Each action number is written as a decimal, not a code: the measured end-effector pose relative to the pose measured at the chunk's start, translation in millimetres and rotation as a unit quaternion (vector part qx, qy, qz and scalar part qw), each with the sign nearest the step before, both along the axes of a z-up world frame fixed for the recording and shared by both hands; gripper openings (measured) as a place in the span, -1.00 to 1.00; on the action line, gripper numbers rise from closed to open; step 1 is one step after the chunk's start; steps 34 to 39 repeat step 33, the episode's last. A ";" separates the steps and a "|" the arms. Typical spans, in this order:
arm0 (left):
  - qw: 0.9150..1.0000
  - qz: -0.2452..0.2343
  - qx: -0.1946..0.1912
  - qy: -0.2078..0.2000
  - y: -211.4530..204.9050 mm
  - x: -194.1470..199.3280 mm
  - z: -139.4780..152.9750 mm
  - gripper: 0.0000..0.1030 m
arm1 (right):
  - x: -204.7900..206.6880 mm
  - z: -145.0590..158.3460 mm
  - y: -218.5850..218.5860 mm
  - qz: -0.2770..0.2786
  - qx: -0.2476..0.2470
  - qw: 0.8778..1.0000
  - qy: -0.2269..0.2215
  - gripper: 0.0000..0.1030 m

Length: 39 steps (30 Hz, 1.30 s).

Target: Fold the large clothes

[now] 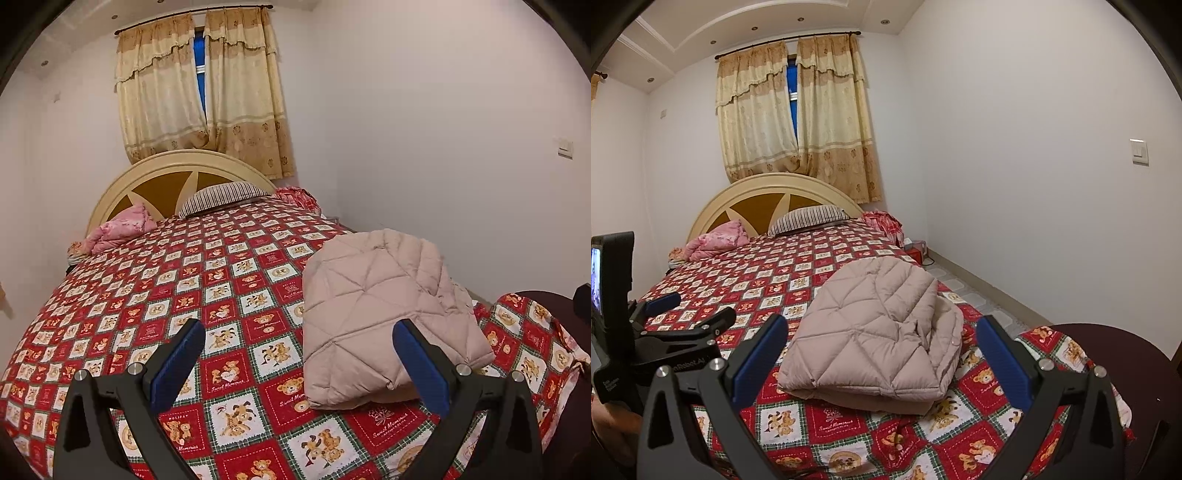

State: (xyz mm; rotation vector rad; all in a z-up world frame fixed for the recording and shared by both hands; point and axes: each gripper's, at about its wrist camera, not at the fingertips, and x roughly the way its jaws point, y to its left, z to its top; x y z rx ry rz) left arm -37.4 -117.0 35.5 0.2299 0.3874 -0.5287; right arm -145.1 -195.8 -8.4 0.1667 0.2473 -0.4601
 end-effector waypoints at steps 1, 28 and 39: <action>1.000 0.001 0.000 0.000 0.0 0.0 0.0 0.98 | 0.2 -0.1 0.1 0.000 0.000 1.000 0.000 1.00; 1.000 -0.011 0.001 -0.005 1.6 2.4 -0.3 0.98 | 1.2 -3.7 3.3 -0.006 0.007 1.000 0.005 1.00; 1.000 0.001 0.008 0.004 2.1 8.2 -2.7 0.98 | 1.7 -5.1 1.4 -0.011 0.012 1.000 0.006 1.00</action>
